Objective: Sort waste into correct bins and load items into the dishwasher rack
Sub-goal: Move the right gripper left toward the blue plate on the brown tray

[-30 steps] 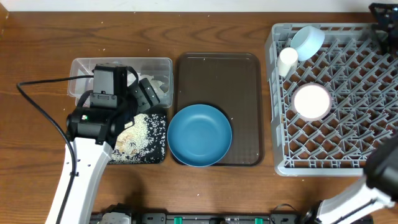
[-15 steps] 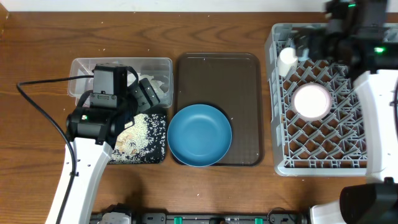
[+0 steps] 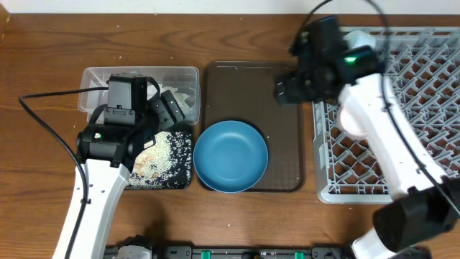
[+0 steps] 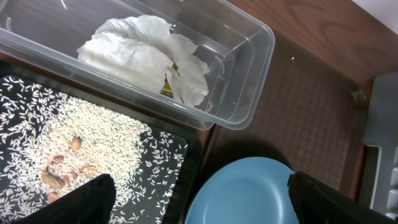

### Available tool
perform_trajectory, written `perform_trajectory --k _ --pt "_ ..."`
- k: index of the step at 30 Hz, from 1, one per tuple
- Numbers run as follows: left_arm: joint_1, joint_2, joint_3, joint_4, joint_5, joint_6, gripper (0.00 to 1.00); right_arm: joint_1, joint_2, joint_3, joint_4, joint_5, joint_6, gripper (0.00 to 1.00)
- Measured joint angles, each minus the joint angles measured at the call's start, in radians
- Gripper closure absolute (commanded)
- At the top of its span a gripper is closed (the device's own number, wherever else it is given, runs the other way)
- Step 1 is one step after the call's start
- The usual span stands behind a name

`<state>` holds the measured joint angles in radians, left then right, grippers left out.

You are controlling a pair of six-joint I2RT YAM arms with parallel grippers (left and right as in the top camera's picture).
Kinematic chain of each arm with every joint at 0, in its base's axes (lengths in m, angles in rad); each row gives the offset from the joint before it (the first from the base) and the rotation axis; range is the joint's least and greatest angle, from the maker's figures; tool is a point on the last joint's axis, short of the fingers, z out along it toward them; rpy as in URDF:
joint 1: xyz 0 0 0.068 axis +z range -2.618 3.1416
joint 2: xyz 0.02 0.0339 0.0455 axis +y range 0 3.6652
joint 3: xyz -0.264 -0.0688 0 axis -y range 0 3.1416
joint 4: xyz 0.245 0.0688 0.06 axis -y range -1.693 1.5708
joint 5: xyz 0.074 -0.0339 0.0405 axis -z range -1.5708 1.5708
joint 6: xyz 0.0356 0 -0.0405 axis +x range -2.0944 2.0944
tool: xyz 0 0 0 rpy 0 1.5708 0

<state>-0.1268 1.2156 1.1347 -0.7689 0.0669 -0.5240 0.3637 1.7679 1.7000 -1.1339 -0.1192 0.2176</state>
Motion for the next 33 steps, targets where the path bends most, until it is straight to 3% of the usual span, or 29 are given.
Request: perform_trajectory --k 7,12,15,17,22,23,26,29,33 --pt "0.000 0.000 0.000 0.000 0.000 0.000 0.09 0.071 0.049 0.000 -0.016 0.109 0.115 0.18" --pt "0.000 0.000 0.000 0.000 0.000 0.000 0.09 0.075 0.061 0.000 -0.010 0.084 0.154 0.21" --pt "0.000 0.000 0.000 0.000 0.000 0.000 0.09 0.098 0.061 -0.001 -0.006 0.048 0.168 0.18" --pt "0.000 0.000 0.000 0.000 0.000 0.000 0.09 0.134 0.061 -0.002 -0.007 0.028 0.179 0.01" --pt "0.000 0.000 0.000 0.000 0.000 0.000 0.09 0.245 0.063 -0.014 -0.006 -0.002 0.200 0.01" --pt "0.000 0.000 0.000 0.000 0.000 0.000 0.09 0.269 0.064 -0.017 -0.006 -0.005 0.204 0.04" --pt "0.000 0.000 0.000 0.000 0.000 0.000 0.09 0.320 0.064 -0.020 -0.007 -0.004 0.217 0.41" --pt "0.000 0.000 0.000 0.000 0.000 0.000 0.09 0.369 0.064 -0.021 -0.007 0.018 0.223 0.58" --pt "0.000 0.000 0.000 0.000 0.000 0.000 0.09 0.428 0.064 -0.022 -0.004 0.039 0.238 0.63"
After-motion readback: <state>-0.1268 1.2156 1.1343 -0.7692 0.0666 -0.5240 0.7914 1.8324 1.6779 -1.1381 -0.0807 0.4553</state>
